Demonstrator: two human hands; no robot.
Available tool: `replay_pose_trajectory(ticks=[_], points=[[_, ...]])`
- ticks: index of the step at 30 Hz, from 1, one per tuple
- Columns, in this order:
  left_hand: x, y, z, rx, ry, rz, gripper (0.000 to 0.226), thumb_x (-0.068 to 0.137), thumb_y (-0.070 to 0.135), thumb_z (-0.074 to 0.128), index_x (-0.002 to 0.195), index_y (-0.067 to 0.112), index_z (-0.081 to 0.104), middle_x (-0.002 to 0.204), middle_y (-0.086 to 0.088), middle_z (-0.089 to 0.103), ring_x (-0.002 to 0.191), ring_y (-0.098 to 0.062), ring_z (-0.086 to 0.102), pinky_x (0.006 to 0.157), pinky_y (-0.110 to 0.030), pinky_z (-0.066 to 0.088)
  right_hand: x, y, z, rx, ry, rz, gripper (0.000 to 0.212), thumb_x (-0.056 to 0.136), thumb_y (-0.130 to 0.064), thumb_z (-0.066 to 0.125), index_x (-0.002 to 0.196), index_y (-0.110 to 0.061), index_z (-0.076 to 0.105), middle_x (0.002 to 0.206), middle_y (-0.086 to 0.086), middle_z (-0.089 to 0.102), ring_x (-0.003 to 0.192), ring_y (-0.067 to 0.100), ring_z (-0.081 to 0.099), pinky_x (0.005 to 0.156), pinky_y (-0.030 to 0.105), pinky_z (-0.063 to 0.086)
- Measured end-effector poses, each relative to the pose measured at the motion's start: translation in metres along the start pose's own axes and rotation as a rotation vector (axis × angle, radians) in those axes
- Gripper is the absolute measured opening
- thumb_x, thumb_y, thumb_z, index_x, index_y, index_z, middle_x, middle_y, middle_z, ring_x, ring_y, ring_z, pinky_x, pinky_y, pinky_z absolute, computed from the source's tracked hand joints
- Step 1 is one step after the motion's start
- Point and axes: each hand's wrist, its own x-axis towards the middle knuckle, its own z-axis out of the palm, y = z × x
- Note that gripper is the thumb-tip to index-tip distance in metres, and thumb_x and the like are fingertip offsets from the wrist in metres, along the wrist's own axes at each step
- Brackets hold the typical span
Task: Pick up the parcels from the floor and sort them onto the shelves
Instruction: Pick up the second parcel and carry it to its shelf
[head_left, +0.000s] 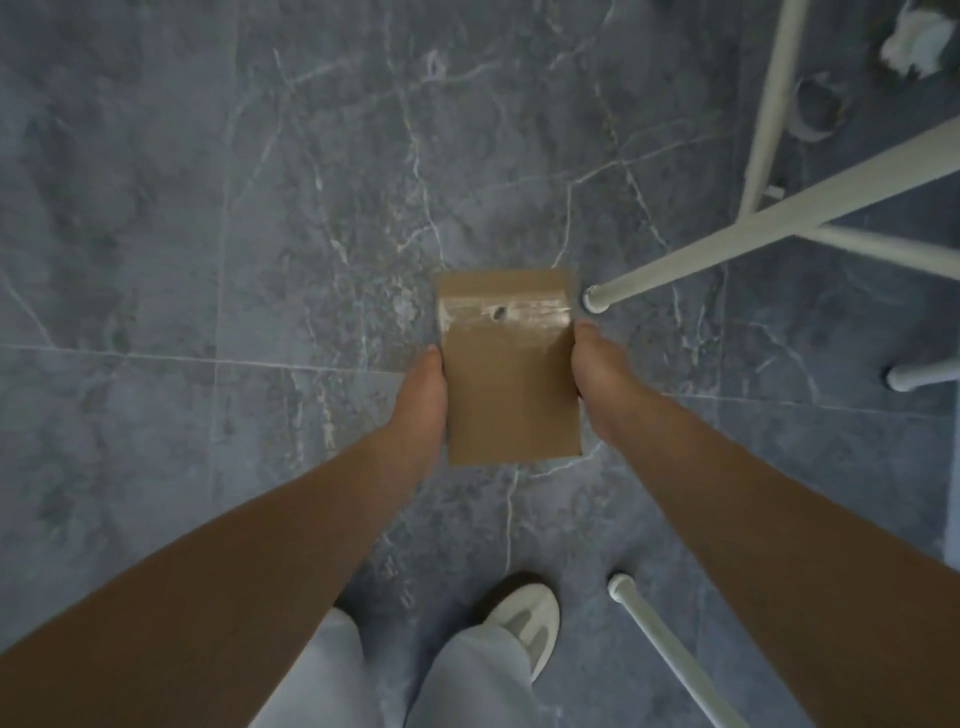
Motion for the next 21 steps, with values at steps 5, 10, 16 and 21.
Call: replay_pose_trajectory(ticks=[5,10,16,21], points=[[-0.002,0.003,0.005,-0.202,-0.091,-0.148,0.062,0.104,0.06,0.032,0.133,0.016,0.065,0.124,-0.015,0.073,0.112,-0.035,0.07,0.099,-0.057,0.055,-0.016,-0.004,0.01,0.137,-0.037,0.063,0.063,0.108,-0.05,0.024,0.155,-0.01,0.037,0.16,0.01,0.04,0.145,0.028,0.039,0.121,0.042,0.029],[-0.039,0.021,-0.036,-0.19,-0.112,-0.106,0.058,0.104,0.053,0.036,0.087,0.02,0.081,0.07,-0.003,0.08,0.059,-0.022,0.077,0.048,-0.033,0.058,-0.078,-0.026,0.014,0.15,-0.055,0.075,0.059,0.11,-0.047,0.023,0.156,-0.012,0.033,0.162,0.01,0.036,0.146,0.027,0.036,0.118,0.039,0.027],[-0.147,0.072,-0.105,-0.129,-0.182,-0.049,0.054,0.104,0.059,0.037,0.12,0.022,0.073,0.108,-0.006,0.081,0.095,-0.024,0.078,0.078,-0.041,0.063,-0.202,-0.07,0.006,0.191,-0.101,0.13,0.063,0.108,-0.053,0.025,0.152,-0.011,0.041,0.153,0.013,0.048,0.136,0.03,0.048,0.11,0.044,0.037],[-0.26,0.11,-0.152,-0.133,-0.272,0.019,0.057,0.106,0.055,0.032,0.144,0.021,0.057,0.145,-0.004,0.062,0.134,-0.023,0.057,0.119,-0.046,0.039,-0.31,-0.106,-0.022,0.208,-0.098,0.128,0.069,0.104,-0.059,0.033,0.154,-0.012,0.039,0.155,0.013,0.046,0.139,0.034,0.046,0.114,0.052,0.036]])
